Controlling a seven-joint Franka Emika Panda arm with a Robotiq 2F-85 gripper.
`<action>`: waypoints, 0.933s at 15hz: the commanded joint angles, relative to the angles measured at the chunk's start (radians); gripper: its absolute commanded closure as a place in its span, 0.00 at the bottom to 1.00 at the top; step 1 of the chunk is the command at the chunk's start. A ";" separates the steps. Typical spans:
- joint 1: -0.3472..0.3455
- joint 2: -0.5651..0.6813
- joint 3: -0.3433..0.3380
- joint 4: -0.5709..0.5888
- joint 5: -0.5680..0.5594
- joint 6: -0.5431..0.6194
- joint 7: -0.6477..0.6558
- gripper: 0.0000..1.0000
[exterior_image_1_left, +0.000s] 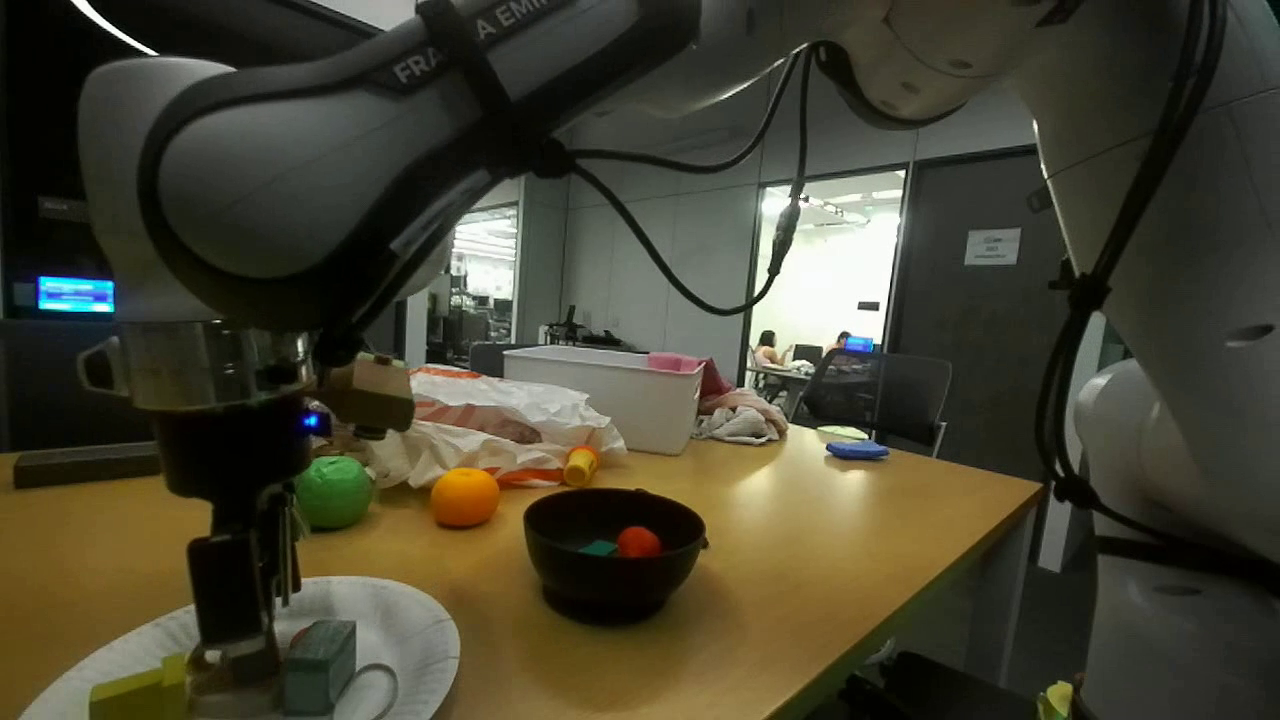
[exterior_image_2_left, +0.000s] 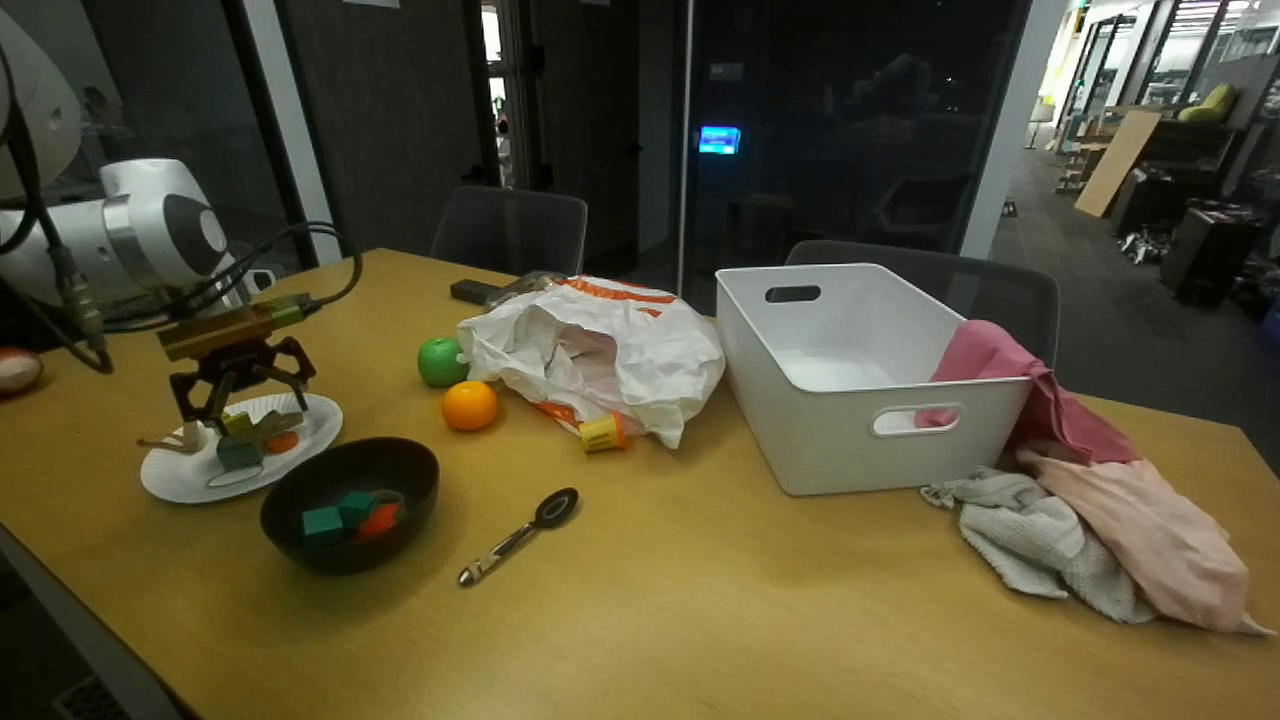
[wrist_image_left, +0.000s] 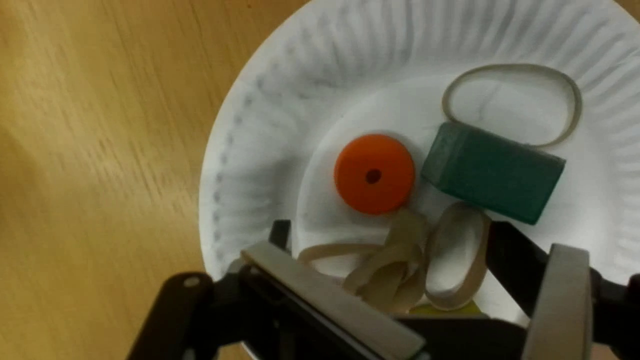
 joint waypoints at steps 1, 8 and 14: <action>-0.022 -0.009 0.007 -0.026 0.058 0.011 -0.020 0.00; -0.014 -0.001 0.011 -0.066 0.094 0.150 0.006 0.00; -0.023 -0.012 -0.007 -0.102 0.069 0.263 -0.007 0.41</action>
